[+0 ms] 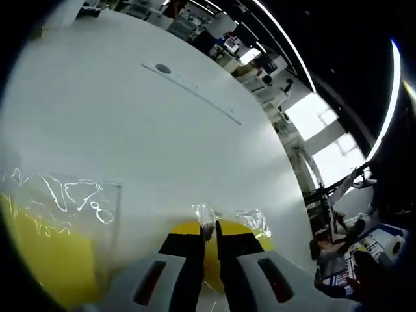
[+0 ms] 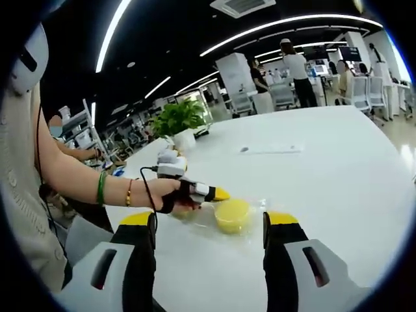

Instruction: Compare the silicone blocks by pressing each to a similar depth, holding the contact briefly, and releasing to observe deformation and rebound differences across the visible hardness samples.

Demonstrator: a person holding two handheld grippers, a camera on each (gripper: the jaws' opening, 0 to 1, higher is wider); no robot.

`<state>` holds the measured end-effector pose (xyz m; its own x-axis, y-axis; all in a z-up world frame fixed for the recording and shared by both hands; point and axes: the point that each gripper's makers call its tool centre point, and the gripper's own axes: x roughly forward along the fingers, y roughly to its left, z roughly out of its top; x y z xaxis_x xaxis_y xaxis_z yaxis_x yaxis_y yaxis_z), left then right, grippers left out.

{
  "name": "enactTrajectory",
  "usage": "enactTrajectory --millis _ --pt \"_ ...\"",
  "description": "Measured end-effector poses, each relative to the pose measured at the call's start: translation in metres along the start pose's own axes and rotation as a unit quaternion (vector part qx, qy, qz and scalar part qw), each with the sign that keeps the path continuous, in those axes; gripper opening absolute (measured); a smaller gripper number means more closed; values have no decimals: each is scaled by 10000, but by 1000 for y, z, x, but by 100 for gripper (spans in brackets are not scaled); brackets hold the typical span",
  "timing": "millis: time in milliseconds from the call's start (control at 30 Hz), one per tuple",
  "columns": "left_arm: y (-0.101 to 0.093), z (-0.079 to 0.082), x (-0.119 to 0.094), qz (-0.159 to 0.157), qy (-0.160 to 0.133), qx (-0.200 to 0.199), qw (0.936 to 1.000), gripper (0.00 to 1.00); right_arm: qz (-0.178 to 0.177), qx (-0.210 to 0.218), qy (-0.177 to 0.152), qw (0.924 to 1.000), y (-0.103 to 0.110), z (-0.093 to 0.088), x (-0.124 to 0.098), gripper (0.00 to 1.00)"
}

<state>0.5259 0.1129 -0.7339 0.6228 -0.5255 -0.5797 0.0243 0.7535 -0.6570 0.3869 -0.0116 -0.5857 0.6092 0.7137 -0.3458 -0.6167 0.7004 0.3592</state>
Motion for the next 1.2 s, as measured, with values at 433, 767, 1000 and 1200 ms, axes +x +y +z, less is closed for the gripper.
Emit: enactTrajectory --millis 433,767,1000,1200 --pt "-13 8 -17 194 70 1580 9872 33 -23 -69 -122 9999 6 6 -4 64" --pt "-42 20 -56 255 -137 3412 9396 45 -70 -153 -380 9991 22 13 -18 64" --pt "-63 16 -97 -61 -332 3937 9186 47 -60 29 -694 9976 43 15 -37 66" --pt "-71 23 -152 -240 -964 3628 9266 42 224 294 -944 9949 69 13 -48 69"
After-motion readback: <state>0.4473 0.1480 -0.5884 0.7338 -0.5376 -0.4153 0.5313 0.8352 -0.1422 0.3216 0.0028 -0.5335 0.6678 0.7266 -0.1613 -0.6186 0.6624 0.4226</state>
